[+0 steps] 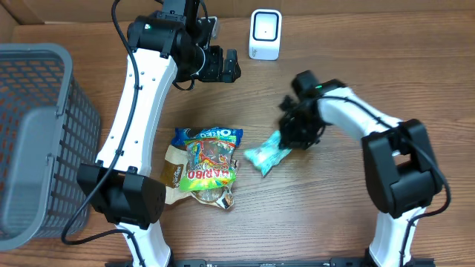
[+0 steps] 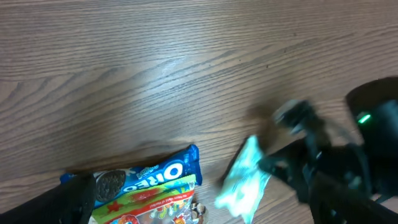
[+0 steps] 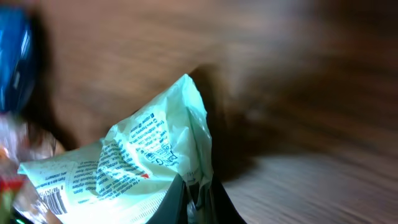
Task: Scan the item barcode
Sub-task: 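Lower the right gripper onto the wipes pack and grasp it, then lift the wipes pack with the right gripper toward the white scanner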
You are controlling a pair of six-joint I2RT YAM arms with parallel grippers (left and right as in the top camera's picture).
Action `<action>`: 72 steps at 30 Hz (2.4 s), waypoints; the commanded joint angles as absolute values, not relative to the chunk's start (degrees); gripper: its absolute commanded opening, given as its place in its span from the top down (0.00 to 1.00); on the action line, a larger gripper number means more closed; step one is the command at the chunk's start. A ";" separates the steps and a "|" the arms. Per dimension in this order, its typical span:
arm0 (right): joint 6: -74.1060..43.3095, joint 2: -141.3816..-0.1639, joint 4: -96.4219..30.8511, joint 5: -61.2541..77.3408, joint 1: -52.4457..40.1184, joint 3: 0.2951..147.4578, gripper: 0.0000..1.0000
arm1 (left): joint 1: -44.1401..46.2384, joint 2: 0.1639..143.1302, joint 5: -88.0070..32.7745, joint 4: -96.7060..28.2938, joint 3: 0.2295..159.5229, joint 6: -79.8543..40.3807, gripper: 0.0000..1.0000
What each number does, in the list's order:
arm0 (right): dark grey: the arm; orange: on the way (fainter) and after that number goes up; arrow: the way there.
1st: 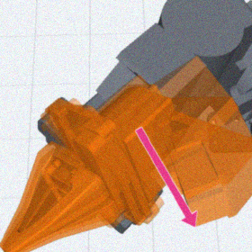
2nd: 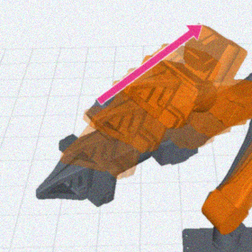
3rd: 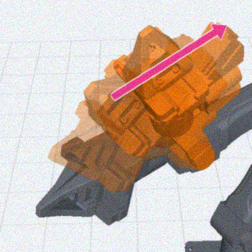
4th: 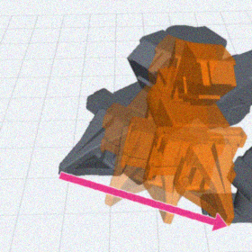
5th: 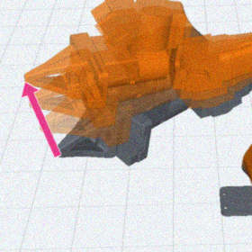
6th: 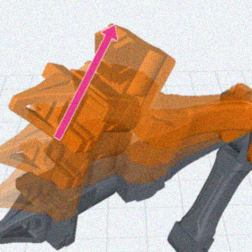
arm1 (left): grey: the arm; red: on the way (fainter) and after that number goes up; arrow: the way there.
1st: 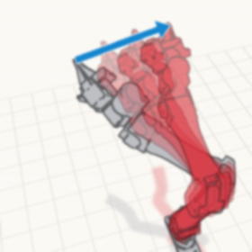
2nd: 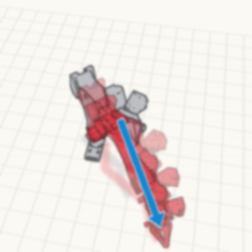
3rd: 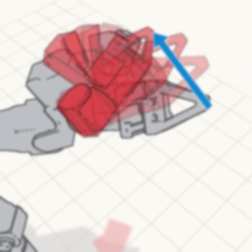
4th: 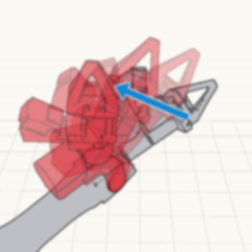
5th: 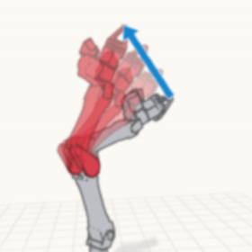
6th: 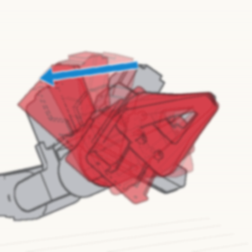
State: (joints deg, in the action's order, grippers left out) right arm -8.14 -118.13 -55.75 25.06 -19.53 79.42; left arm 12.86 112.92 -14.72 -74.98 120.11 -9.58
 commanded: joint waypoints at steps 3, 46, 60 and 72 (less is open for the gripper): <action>-15.44 -118.63 -57.49 18.98 -13.41 79.37 0.62 | 11.57 112.81 -14.37 -74.78 121.12 -11.66 0.00; 12.45 -118.24 -54.02 33.80 -16.58 73.41 0.96 | 7.49 112.84 -4.12 -76.20 121.10 -11.81 0.00; 11.14 -97.32 -57.82 44.88 -10.85 89.86 0.96 | 7.49 112.84 -0.78 -76.20 121.10 -11.75 0.00; -3.27 -84.49 -49.52 29.36 -10.92 91.61 0.96 | 5.96 112.84 3.60 -75.85 121.10 -11.86 0.00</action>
